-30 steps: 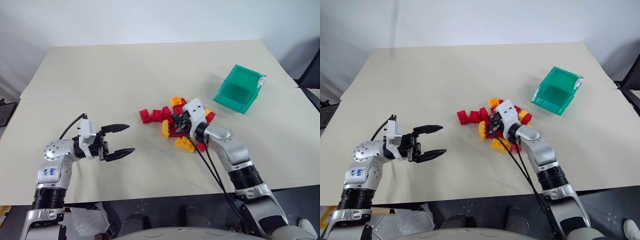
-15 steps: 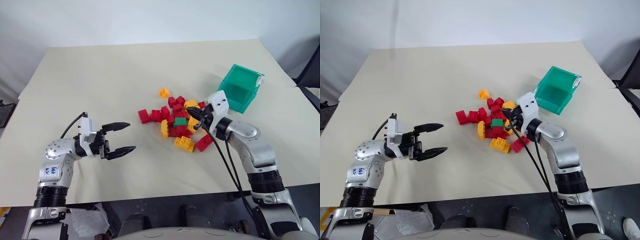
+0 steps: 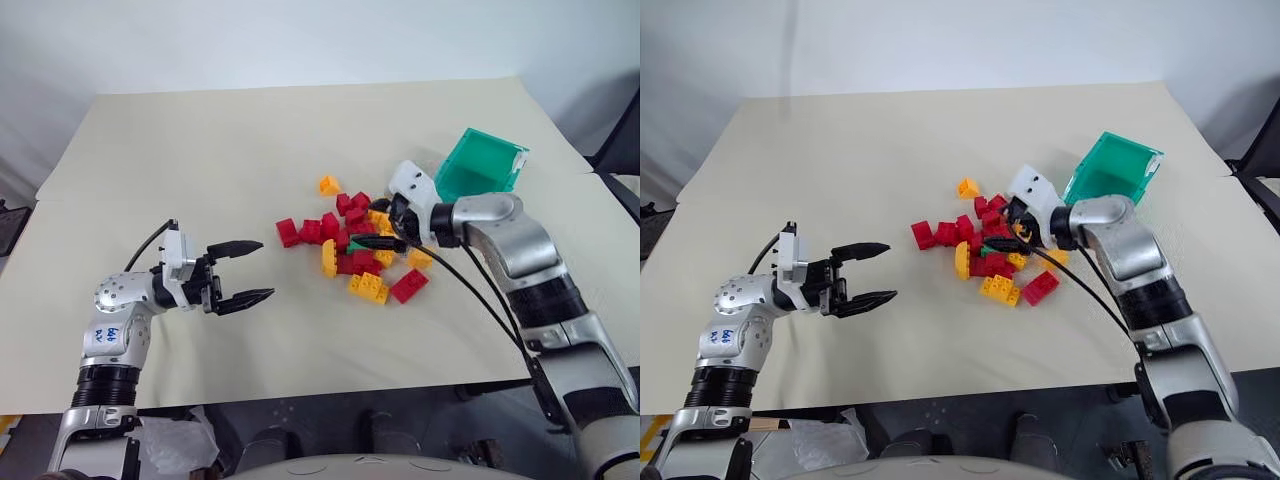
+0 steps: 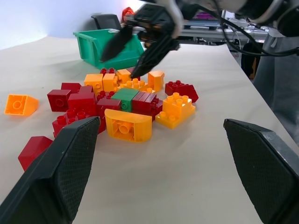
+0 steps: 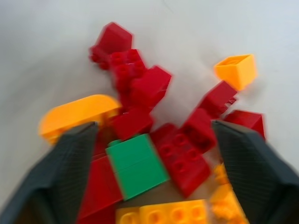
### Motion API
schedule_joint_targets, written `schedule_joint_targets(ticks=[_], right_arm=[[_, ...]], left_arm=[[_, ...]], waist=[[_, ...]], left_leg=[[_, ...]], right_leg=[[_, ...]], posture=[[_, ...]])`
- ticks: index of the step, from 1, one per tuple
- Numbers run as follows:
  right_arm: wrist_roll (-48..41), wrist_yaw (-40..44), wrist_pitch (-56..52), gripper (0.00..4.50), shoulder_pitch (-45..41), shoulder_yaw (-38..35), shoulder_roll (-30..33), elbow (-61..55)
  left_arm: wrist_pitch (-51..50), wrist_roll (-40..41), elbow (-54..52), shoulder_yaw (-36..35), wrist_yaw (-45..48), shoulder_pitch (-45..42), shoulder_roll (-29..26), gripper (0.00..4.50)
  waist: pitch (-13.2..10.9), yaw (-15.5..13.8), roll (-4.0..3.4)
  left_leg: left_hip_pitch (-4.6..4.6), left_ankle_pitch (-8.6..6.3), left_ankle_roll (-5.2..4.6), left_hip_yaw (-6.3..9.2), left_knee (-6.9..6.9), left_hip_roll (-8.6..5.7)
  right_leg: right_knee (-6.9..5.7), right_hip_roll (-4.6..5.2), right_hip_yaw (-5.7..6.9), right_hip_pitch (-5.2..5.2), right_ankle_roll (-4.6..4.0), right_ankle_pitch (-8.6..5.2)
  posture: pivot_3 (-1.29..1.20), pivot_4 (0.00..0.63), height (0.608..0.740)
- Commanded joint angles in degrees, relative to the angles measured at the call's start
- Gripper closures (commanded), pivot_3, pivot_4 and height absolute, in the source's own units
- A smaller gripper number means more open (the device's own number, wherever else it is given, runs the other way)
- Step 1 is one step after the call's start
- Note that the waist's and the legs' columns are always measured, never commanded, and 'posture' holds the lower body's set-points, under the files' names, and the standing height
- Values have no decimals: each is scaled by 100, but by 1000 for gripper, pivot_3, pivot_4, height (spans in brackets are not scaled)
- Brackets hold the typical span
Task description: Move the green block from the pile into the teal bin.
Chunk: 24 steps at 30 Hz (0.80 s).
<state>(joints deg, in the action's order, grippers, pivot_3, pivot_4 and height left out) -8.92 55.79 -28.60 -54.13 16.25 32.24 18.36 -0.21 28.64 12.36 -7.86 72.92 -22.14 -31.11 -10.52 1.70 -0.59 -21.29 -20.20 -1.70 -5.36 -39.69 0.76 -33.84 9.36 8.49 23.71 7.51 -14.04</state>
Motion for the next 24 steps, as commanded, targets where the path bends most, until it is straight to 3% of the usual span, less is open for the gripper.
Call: schedule_joint_targets(ticks=[1,7,18,24], right_arm=[[383,142,517,439,-254,191,-129,534],[722,395,945,439,-295,317,-304,1018],[1279,791,965,439,-5,477,50,743],[1254,840,861,439,-145,384,-66,768]], left_arm=[[89,44,-163,-64,-49,95,13,0],[84,67,-291,-80,-149,203,19,0],[72,92,-352,-95,-219,261,-1,0],[83,63,-276,-50,-219,180,35,0]], waist=[[0,0,0],[0,-4,0],[0,-5,0],[0,-9,0]], left_leg=[[0,0,0,-1,0,0],[-4,-1,2,-6,0,-1],[-2,-1,3,-2,-4,3],[1,-1,5,-2,-7,3]], right_leg=[[0,0,1,0,0,0],[1,0,7,0,0,0],[0,1,9,-3,0,0],[-2,0,9,-4,0,0]], posture=[[0,150,740],[0,150,740],[0,150,740],[0,150,740]])
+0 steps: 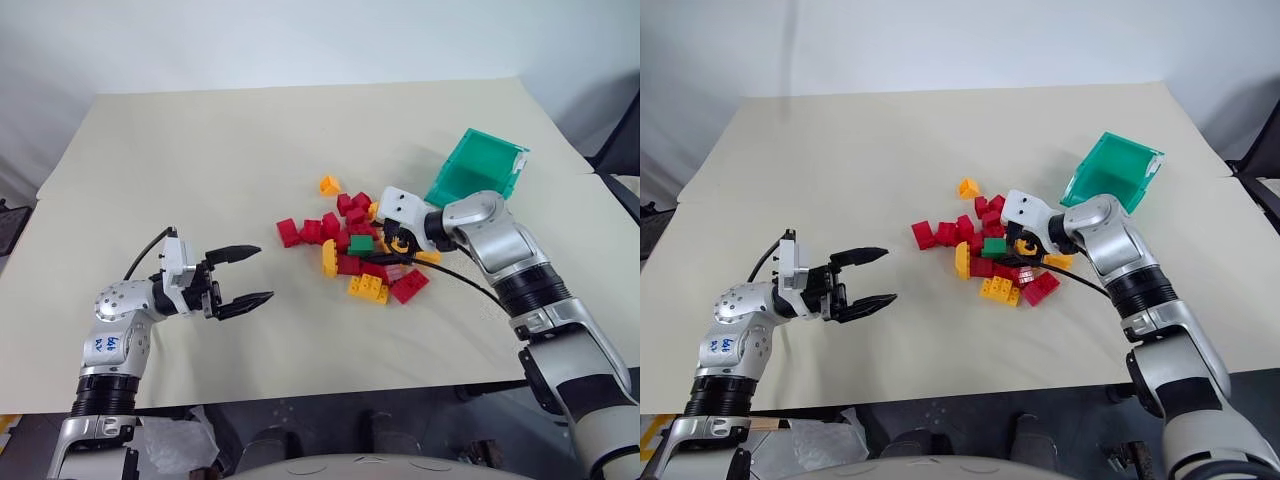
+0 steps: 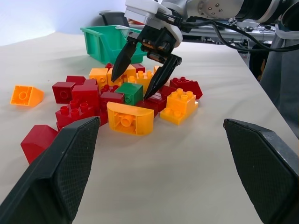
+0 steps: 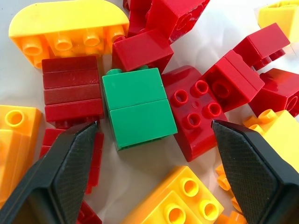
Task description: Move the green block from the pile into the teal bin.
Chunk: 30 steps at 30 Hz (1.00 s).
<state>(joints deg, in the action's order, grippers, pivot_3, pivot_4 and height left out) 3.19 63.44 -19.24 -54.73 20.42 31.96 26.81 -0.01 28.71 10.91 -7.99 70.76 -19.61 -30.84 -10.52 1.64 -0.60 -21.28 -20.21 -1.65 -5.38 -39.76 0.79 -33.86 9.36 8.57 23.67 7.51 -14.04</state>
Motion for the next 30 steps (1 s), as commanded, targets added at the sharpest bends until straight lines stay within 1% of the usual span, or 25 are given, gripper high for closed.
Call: schedule_joint_targets(ticks=[1,5,9,12,14,16,18,19,24,27,30], right_arm=[[33,98,-74,439,-100,-40,-55,-90],[-88,369,-141,439,-91,-66,-102,-350],[-13,529,-311,439,-107,42,-139,-449],[14,516,-313,982,-129,44,-178,-429],[30,510,-275,1619,-154,49,-203,-415],[64,489,-238,2353,-164,50,-217,-399],[115,414,-186,2967,-163,49,-230,-352],[128,395,-165,3034,-158,49,-231,-342],[-25,164,-422,3034,-110,-258,-223,-608],[-286,2,-914,3034,6,-705,-41,-1229],[-373,-305,-1108,3034,170,-1117,202,-1802]], left_arm=[[65,54,-128,-30,0,-81,13,0],[68,53,-139,-32,-1,-97,28,0],[86,52,-171,-48,4,-53,22,0],[88,55,-219,-50,-20,-20,34,0],[91,55,-235,-53,-33,-7,37,0],[95,54,-249,-53,-43,6,40,0],[102,51,-267,-49,-48,24,45,0],[102,50,-277,-47,-50,31,47,0],[69,54,-325,8,-45,-46,89,0],[-33,80,-470,67,-112,-112,142,0],[-148,58,-511,106,-218,-204,170,0]], waist=[[0,-2,0],[0,0,0],[0,3,0],[0,2,0],[0,2,0],[0,4,0],[0,5,0],[0,3,0],[0,2,0],[0,-8,0],[-1,-26,0]], left_leg=[[-1,0,0,0,-2,0],[-2,0,0,1,-3,0],[-3,0,1,2,-2,-1],[-3,0,1,1,-3,-1],[-3,0,1,2,-3,0],[-3,-1,1,2,-2,0],[-3,-1,1,2,-2,-1],[-3,-1,1,3,-2,0],[-3,-1,1,2,-3,-1],[-5,-1,1,6,-2,2],[-11,-1,1,7,-3,2]], right_leg=[[0,0,0,0,0,0],[0,0,1,0,0,0],[0,0,2,1,0,0],[0,0,1,1,0,0],[0,0,1,1,0,0],[1,0,1,1,0,0],[1,0,1,1,0,0],[0,0,1,1,0,0],[1,0,1,1,0,0],[1,0,1,2,0,0],[3,2,6,2,0,0]], posture=[[0,150,740],[0,150,740],[0,150,740],[0,150,740],[0,150,740],[0,150,740],[0,150,740],[0,150,740],[0,150,740],[0,150,740],[0,150,740]])
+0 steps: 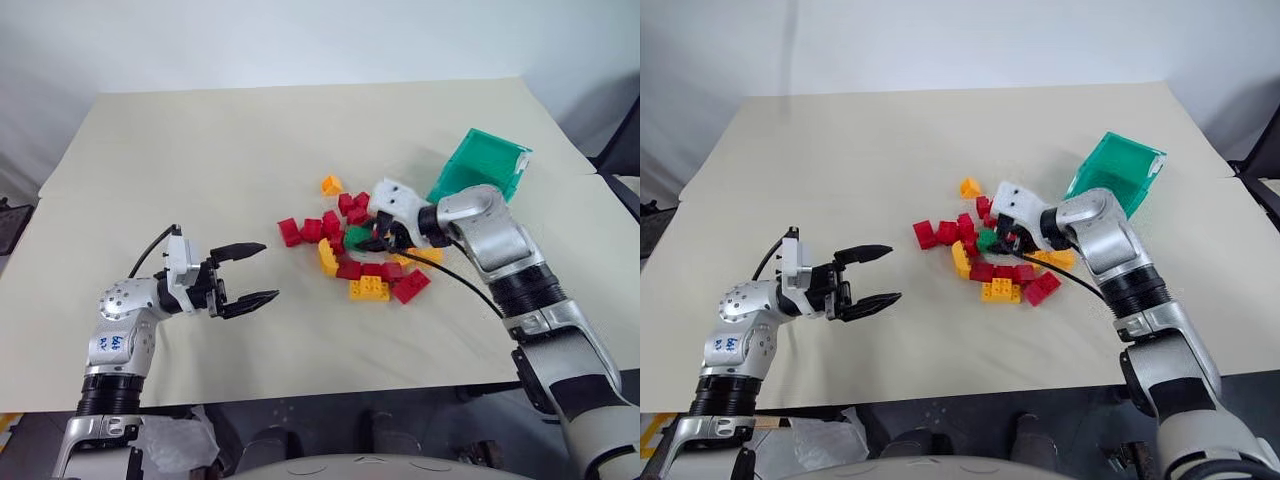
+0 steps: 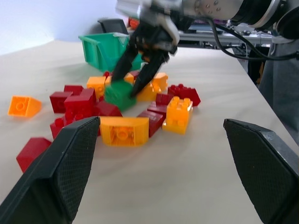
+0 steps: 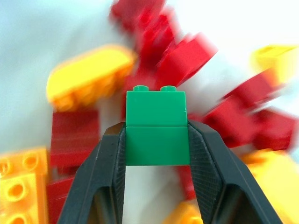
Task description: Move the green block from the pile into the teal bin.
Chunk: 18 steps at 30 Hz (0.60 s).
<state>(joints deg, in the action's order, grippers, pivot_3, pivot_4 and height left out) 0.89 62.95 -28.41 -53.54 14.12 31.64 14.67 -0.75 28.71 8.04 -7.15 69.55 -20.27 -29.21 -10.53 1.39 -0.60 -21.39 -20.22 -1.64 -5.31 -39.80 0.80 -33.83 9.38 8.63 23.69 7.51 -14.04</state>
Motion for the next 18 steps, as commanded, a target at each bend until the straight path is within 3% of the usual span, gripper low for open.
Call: schedule_joint_targets(ticks=[1,6,11,18], right_arm=[[-185,-331,-313,3034,81,-599,289,-711],[-307,-952,-902,3034,80,-1331,647,-941],[-140,-2342,-938,3034,-195,-2185,880,-16],[106,-3231,295,3034,-607,-2074,728,2060]], left_arm=[[-107,52,-242,36,-134,-162,19,0],[-259,-102,-342,172,-583,-459,176,0],[-505,-907,-333,658,-1549,-1102,413,0],[-677,-1282,141,993,-2187,-2050,1005,0]], waist=[[0,-5,0],[-1,0,1],[-2,-22,3],[-3,25,4]], left_leg=[[-1,0,0,-1,-1,0],[-1,0,0,-2,-1,-3],[-3,0,-1,-9,-2,-17],[-3,1,1,-22,6,-19]], right_leg=[[1,0,1,0,0,0],[0,0,1,0,0,0],[2,0,1,0,1,1],[5,-4,3,0,2,1]], posture=[[0,150,740],[0,150,740],[0,150,740],[0,150,740]])
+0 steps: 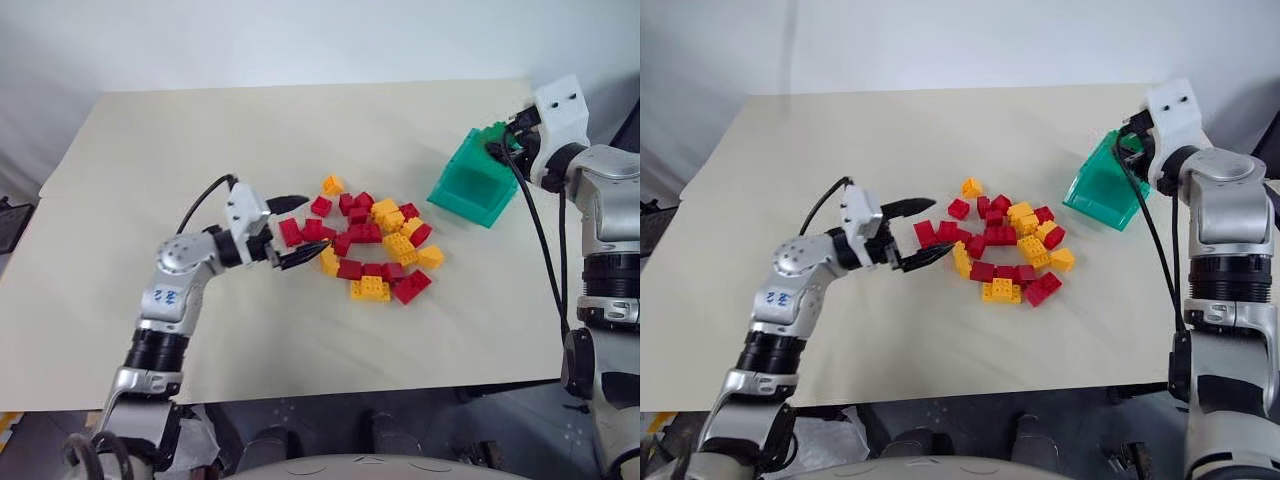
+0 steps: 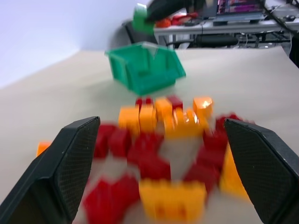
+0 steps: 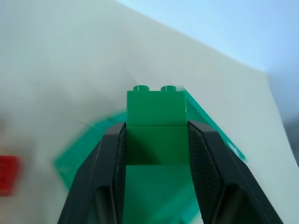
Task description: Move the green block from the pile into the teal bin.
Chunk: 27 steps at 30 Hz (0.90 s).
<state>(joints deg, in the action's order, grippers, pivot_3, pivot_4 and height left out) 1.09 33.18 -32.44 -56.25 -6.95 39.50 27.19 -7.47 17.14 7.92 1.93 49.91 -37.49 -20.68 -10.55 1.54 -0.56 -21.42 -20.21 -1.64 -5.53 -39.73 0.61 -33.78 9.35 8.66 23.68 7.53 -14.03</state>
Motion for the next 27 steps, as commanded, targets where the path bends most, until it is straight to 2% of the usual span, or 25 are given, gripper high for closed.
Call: schedule_joint_targets(ticks=[1,5,9,18,27], right_arm=[[113,-318,933,3034,-453,73,-101,1211],[208,-484,1743,3034,-911,196,-252,2580],[242,-585,2121,3034,-1220,247,-386,3413],[234,-461,2314,24,-1169,350,-327,3351],[123,-166,2423,24,-1031,325,-272,2838]], left_arm=[[34,-180,276,107,-281,-432,224,0],[232,-441,736,230,-397,-771,393,0],[166,-579,923,304,-577,-1042,561,0],[-127,-532,666,345,-458,-928,493,0],[-234,-455,538,273,-346,-881,458,0]], waist=[[0,24,0],[-1,47,-2],[-2,24,-3],[-3,4,-5],[-3,4,-5]], left_leg=[[0,1,0,-4,1,-1],[9,4,3,-15,9,3],[6,5,4,-13,11,5],[-4,5,3,4,11,8],[-3,5,4,4,9,8]], right_leg=[[1,-1,0,0,0,0],[0,-4,-3,0,0,0],[4,-4,-2,1,0,0],[6,-2,9,1,1,0],[4,-3,9,1,1,0]], posture=[[0,150,740],[0,150,740],[0,150,740],[0,150,740],[0,150,740]])
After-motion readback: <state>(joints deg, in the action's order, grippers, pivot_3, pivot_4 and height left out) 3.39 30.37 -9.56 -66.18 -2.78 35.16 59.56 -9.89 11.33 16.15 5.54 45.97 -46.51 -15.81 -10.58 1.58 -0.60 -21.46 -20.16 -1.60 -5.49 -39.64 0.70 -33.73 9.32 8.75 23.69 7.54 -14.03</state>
